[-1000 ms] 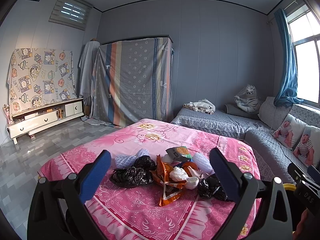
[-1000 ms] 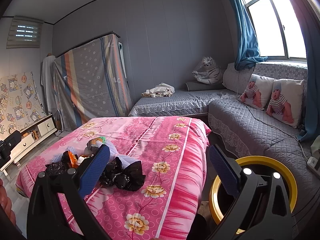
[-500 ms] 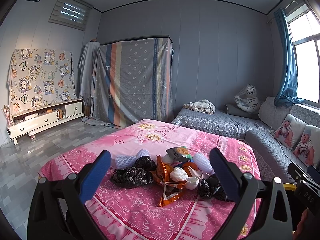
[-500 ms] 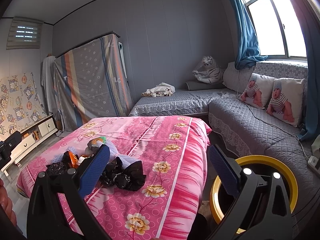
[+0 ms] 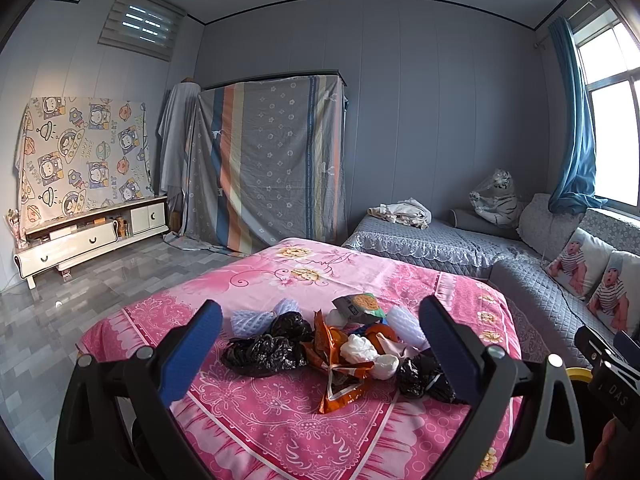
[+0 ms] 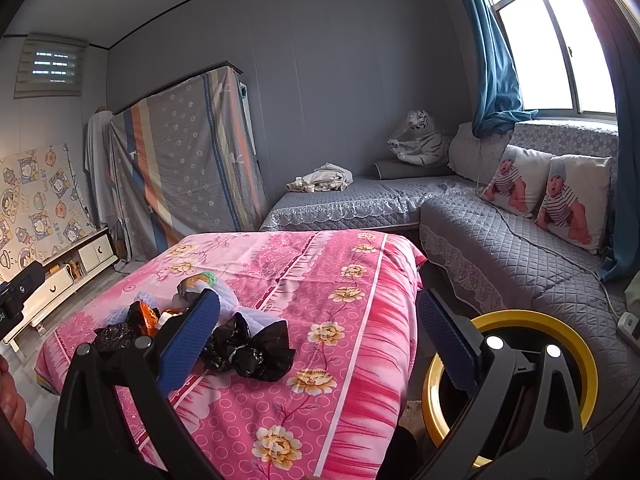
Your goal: Collect trash
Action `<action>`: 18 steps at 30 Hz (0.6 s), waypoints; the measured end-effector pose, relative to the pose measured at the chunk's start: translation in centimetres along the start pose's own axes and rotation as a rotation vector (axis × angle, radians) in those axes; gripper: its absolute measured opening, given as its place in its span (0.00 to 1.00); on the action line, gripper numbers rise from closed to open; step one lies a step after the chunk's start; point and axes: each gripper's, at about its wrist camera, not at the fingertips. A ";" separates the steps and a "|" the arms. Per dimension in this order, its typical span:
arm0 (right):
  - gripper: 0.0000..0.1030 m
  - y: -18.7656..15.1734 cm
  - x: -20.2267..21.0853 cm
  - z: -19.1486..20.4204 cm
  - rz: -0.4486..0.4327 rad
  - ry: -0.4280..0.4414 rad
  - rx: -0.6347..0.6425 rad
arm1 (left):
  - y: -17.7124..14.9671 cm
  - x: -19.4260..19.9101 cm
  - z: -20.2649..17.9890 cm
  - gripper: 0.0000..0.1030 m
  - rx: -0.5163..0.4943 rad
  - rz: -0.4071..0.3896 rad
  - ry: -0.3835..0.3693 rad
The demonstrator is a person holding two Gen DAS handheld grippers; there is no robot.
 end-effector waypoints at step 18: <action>0.92 0.3 0.0 -0.1 0.007 0.011 -0.004 | 0.1 -0.1 0.1 0.92 0.000 0.001 0.006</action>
Point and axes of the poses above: each gripper's, at about its wrist camera, not at the fingertips, and x roughly against the way its jaws point, z to its left, y to its top, and after that the axes turned 1 degree about z, right-handed
